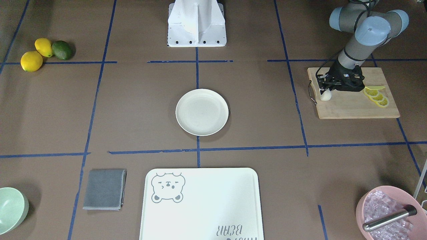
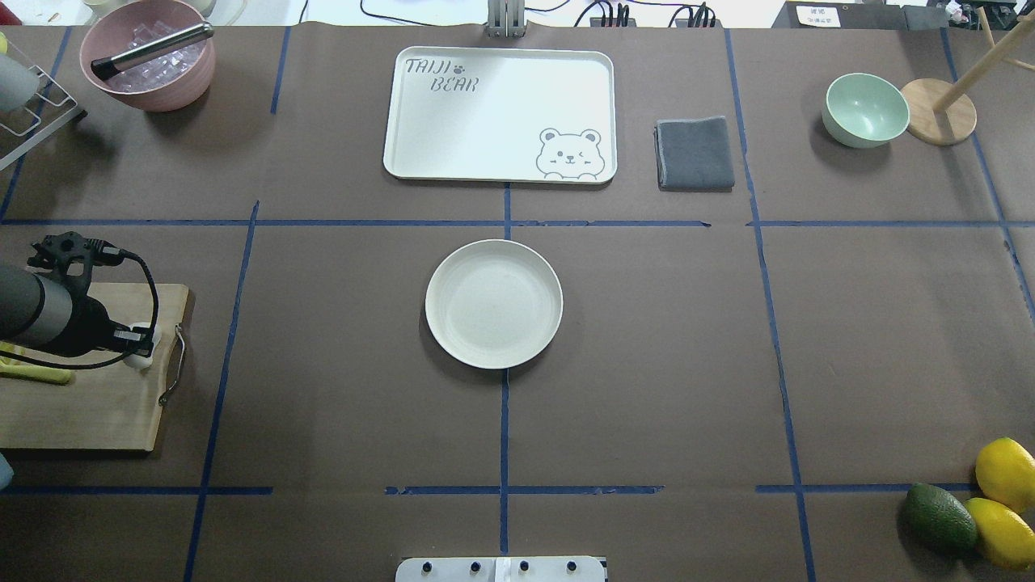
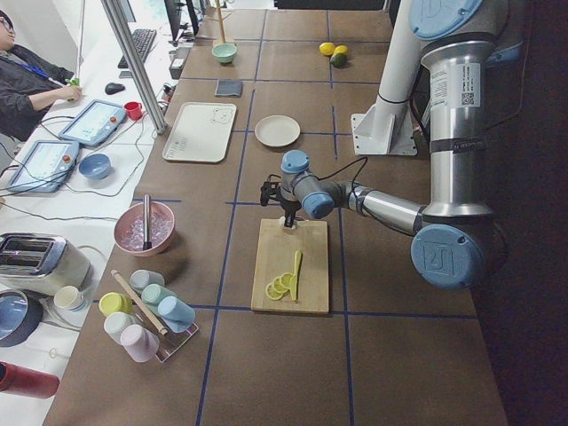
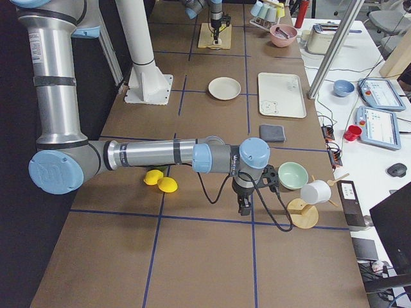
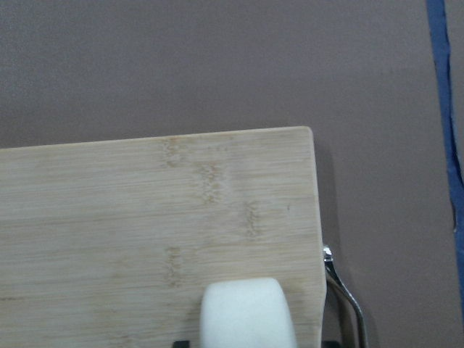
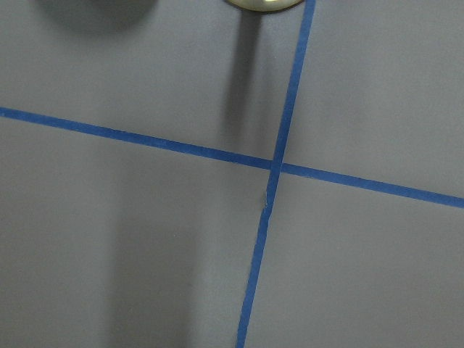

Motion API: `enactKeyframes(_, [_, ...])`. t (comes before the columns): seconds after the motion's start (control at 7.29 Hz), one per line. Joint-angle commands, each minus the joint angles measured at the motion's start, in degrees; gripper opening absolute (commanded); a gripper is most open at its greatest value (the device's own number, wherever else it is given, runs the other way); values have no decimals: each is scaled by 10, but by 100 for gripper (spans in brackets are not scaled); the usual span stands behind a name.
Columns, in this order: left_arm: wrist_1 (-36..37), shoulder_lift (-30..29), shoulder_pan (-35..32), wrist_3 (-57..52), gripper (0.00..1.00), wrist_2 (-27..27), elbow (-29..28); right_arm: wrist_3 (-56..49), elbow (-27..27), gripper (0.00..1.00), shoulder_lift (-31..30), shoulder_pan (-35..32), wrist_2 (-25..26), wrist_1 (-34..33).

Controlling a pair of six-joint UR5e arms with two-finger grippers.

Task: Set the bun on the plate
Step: 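Grasp the white bun with the left gripper, then carry the bun with the left gripper and lower it onto the plate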

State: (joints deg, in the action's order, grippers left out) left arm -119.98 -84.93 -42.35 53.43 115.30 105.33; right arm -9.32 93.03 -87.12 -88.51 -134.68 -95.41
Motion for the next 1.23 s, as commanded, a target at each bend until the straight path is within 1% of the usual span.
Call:
enactKeyframes(0.0, [4,-20,-6,6,18,3,12,0,3,100,-1,0,-1,0])
enactKeyframes(0.14, [51,-66,-7,10,18,2,15,0,2,100,-1,0,-1,0])
enactKeyframes(0.27, [142,-140,-7,13,19,1,21,0,1,100,-1,0,-1,0])
enactKeyframes(0.41, [229,-226,-4,45,20,0,15,0,2,100,-1,0,-1,0])
enactKeyframes(0.55, [299,-307,4,76,20,-1,8,1,1,100,-1,0,-1,0])
enactKeyframes(0.69, [317,-358,42,129,20,-3,-13,1,0,100,-1,0,0,0])
enactKeyframes(0.82, [315,-432,65,181,20,-34,-70,1,0,100,-1,0,0,0])
enactKeyframes(0.96, [310,-492,101,211,20,-65,-130,1,0,100,-1,0,0,0])
enactKeyframes(1.1, [302,-555,124,235,23,-90,-204,1,-1,100,-1,0,0,0])
